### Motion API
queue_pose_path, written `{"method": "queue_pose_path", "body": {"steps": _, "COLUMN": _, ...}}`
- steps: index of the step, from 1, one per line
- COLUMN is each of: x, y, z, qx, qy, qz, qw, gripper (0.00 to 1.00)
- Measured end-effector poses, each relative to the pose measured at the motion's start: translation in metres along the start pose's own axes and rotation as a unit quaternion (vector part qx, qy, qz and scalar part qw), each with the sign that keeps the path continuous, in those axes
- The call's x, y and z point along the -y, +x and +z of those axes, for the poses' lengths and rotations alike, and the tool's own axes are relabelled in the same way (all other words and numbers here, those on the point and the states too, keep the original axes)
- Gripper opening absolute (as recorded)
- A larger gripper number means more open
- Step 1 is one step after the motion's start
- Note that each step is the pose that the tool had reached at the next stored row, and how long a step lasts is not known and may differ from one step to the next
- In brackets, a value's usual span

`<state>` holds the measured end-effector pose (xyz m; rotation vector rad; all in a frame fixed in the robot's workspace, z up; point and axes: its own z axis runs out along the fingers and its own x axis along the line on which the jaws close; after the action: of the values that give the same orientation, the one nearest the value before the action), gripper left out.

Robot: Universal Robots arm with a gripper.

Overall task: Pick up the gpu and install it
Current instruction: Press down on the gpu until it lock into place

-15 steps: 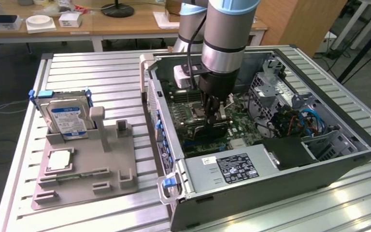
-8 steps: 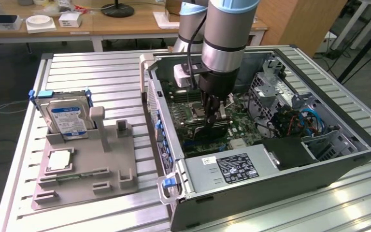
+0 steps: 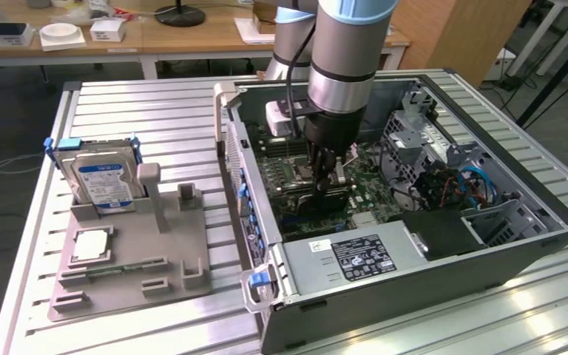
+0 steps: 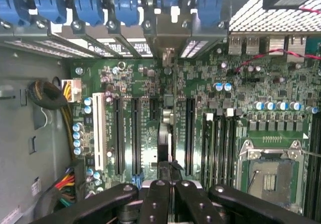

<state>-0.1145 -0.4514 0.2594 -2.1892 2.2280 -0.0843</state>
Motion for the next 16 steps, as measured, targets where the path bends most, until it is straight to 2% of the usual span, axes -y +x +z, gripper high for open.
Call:
{"method": "queue_pose_path", "body": {"steps": 5, "x": 0.0, "y": 0.0, "z": 0.0011, "qx": -0.0003, "qy": 0.0, "qz": 0.0, "qw": 1.0, "gripper": 0.11}}
{"method": "queue_pose_path", "body": {"steps": 8, "x": 0.0002, "y": -0.001, "z": 0.0016, "qx": -0.0019, "qy": -0.0009, "qz": 0.0, "qw": 1.0, "gripper": 0.11}}
{"method": "queue_pose_path", "body": {"steps": 9, "x": 0.0003, "y": -0.001, "z": 0.0013, "qx": -0.0033, "qy": -0.0017, "qz": 0.0, "qw": 1.0, "gripper": 0.11}}
{"method": "queue_pose_path", "body": {"steps": 11, "x": 0.0001, "y": 0.0, "z": -0.0017, "qx": 0.0008, "qy": 0.0005, "qz": 0.0, "qw": 1.0, "gripper": 0.11}}
{"method": "queue_pose_path", "body": {"steps": 12, "x": 0.0003, "y": 0.0, "z": -0.004, "qx": 0.0013, "qy": 0.001, "qz": 0.0, "qw": 1.0, "gripper": 0.11}}
{"method": "queue_pose_path", "body": {"steps": 13, "x": 0.0003, "y": 0.0, "z": -0.0079, "qx": 0.0004, "qy": 0.0005, "qz": 0.0, "qw": 1.0, "gripper": 0.11}}
{"method": "queue_pose_path", "body": {"steps": 16, "x": 0.0009, "y": 0.0, "z": -0.0178, "qx": 0.0002, "qy": 0.0003, "qz": 0.0, "qw": 1.0, "gripper": 0.11}}
